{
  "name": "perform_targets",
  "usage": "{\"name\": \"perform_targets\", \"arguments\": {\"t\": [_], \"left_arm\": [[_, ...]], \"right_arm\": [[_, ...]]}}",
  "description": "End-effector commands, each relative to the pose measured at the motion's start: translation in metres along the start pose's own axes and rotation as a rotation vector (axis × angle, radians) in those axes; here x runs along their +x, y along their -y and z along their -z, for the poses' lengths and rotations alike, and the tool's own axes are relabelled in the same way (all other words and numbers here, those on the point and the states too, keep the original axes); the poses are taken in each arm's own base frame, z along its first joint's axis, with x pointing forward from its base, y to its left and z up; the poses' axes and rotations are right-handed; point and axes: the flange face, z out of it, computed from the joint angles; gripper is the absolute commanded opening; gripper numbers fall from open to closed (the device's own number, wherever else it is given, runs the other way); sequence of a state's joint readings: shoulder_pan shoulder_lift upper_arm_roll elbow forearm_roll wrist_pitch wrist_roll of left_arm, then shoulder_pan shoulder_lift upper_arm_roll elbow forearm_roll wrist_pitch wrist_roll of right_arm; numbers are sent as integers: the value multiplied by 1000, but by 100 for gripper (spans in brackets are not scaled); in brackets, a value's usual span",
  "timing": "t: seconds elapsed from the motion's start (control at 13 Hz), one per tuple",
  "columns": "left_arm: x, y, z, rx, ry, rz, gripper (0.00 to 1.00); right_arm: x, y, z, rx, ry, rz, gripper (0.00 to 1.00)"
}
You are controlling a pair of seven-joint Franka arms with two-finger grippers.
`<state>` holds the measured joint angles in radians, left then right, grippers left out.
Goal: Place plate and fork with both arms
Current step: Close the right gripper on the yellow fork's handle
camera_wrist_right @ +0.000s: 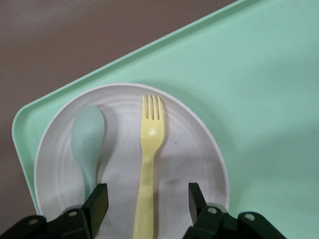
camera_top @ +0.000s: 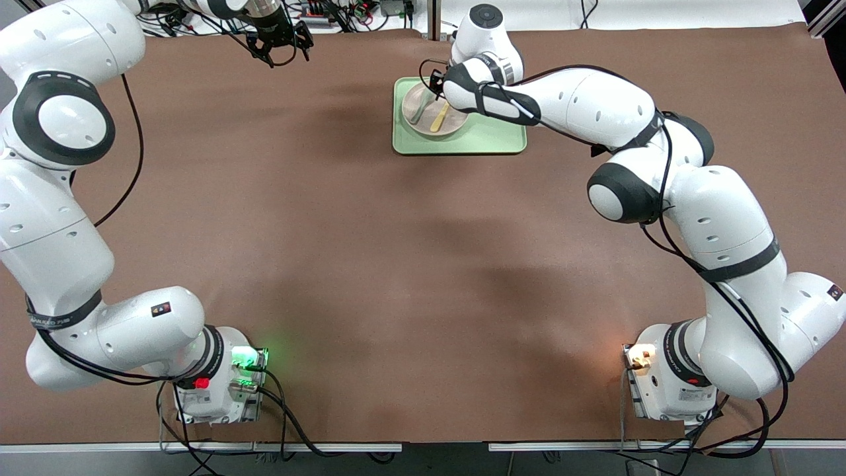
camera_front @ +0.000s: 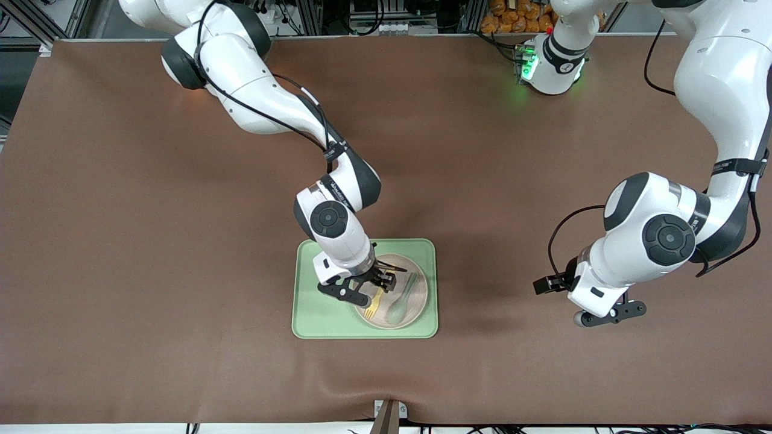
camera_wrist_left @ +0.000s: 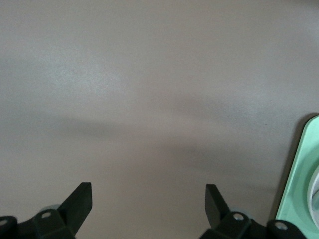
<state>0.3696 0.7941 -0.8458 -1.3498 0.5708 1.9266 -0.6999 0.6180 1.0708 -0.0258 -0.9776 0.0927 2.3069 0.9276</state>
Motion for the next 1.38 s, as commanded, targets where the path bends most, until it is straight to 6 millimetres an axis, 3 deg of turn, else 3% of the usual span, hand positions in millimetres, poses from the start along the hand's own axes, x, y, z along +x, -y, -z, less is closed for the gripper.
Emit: {"name": "perform_targets", "arguments": {"t": [0.0,0.15,0.46,0.85,1.31], "left_arm": [[-4,0,5,20,-1,19,100],[-4,0,5,20,-1,21,100],[-4,0,4,20,0,21,100],[-5,-2,1,21,3,25,100],[-6,-4,-1,22,7,30,100]], "right_arm": [[5,10,9,17,-34,-11,74],[4,11,8,16,-31,-11,73],[-7,7,-15,-7,-17,-8,72],[-6,12,-9,5,-22,-10,68],[-21,11,-28,-25,-15,-1,67]]}}
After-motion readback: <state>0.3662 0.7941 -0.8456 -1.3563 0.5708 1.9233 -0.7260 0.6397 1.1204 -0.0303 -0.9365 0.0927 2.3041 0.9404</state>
